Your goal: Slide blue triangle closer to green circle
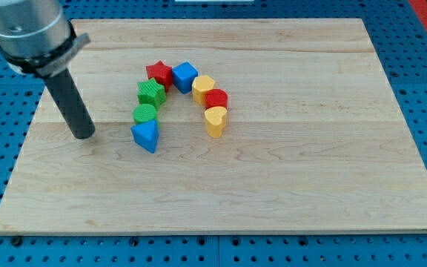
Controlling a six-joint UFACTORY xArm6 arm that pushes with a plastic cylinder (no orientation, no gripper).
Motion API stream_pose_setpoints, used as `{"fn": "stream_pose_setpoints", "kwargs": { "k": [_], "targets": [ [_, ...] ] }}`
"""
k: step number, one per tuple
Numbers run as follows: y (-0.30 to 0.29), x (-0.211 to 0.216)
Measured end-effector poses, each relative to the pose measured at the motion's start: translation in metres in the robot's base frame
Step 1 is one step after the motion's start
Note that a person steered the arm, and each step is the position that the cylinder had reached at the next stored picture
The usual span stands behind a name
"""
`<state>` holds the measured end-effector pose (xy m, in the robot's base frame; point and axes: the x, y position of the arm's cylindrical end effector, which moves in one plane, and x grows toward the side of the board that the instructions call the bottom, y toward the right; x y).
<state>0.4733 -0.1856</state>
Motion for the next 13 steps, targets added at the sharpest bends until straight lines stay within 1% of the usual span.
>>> {"fn": "stream_pose_setpoints", "kwargs": {
  "k": [1, 2, 5, 9, 11, 13],
  "targets": [
    [0.026, 0.001],
    [0.032, -0.002],
    [0.033, -0.016],
    [0.042, -0.005],
    [0.042, -0.024],
    [0.061, 0.019]
  ]
}}
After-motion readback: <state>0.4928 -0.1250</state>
